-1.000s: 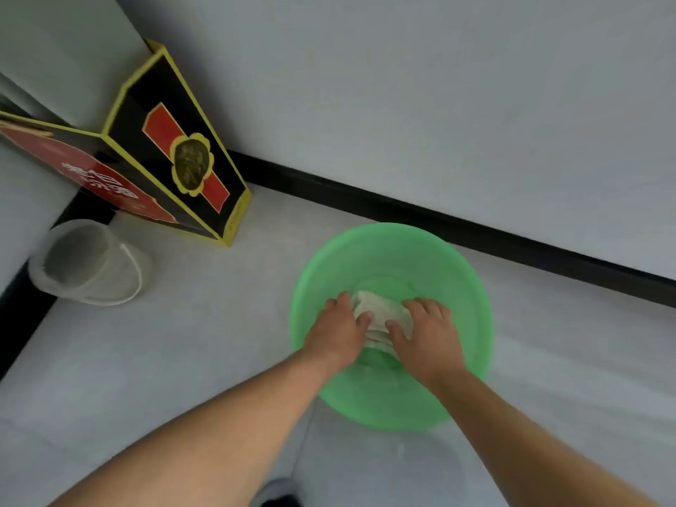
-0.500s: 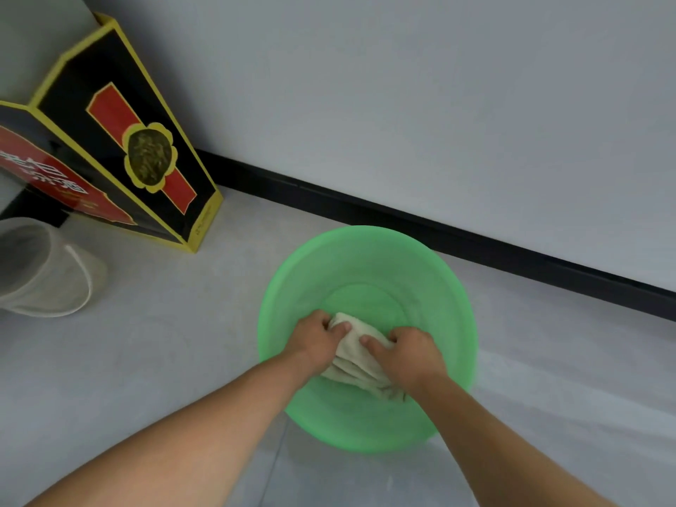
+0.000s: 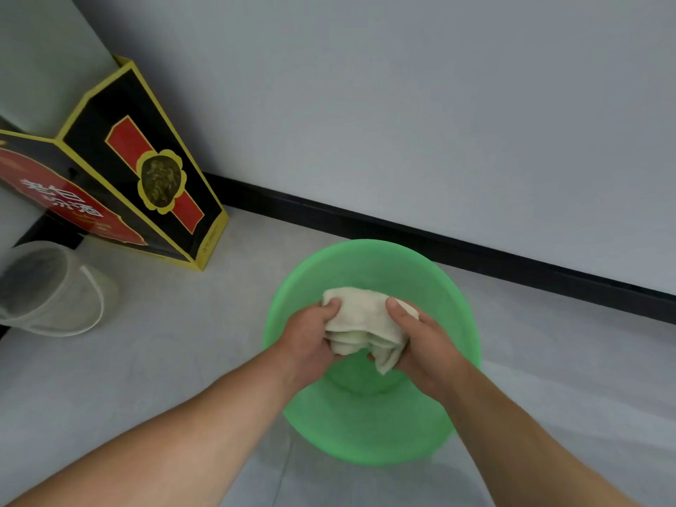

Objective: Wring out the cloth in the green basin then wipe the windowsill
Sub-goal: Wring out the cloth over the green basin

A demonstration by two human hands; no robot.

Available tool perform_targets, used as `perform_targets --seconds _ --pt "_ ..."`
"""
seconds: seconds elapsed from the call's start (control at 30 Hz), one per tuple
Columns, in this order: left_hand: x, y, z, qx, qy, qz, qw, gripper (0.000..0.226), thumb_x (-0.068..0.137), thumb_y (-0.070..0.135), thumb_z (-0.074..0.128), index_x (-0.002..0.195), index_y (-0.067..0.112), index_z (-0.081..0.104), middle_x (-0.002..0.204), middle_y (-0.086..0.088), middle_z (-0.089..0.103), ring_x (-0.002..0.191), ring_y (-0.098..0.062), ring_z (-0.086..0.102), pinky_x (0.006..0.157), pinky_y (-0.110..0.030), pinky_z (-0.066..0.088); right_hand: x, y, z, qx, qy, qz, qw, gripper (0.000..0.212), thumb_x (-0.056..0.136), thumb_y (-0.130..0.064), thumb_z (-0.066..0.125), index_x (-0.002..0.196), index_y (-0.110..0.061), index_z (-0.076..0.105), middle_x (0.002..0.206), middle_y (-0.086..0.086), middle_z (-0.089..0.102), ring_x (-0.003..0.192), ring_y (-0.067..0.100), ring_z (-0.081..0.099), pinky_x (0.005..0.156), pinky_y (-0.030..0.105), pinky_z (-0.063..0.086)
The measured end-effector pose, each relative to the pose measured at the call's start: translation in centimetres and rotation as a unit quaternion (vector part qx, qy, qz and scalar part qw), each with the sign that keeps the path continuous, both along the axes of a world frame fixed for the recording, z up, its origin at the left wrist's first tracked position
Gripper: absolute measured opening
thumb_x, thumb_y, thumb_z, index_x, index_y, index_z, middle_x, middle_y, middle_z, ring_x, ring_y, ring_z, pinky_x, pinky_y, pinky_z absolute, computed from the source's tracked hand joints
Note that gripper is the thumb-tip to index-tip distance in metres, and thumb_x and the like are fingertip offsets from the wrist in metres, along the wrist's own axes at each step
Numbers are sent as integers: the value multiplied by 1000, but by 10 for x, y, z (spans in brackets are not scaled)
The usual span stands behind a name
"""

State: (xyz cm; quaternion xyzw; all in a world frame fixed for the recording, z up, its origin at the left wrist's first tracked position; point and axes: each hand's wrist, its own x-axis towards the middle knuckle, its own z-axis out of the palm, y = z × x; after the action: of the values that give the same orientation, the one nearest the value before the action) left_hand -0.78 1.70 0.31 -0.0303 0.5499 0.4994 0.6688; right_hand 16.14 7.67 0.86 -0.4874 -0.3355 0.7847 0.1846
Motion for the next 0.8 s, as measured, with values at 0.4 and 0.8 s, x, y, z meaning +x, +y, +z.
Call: perform_targets --seconds 0.4,0.8 --pt "44 2 12 2 352 -56 934 43 86 61 60 108 24 55 100 5 68 89 -14 67 84 -40 57 -33 -29 10 145 -135 -84 977 25 100 -40 55 95 -19 68 79 -3 72 61 4 65 49 22 50" --pt "44 -3 11 52 355 -93 929 45 102 51 39 91 22 72 85 3 76 80 -11 73 74 -31 58 -38 -25 6 138 -132 -92 977 26 95 -36 64 92 -11 70 82 7 76 72 20 72 67 36 61"
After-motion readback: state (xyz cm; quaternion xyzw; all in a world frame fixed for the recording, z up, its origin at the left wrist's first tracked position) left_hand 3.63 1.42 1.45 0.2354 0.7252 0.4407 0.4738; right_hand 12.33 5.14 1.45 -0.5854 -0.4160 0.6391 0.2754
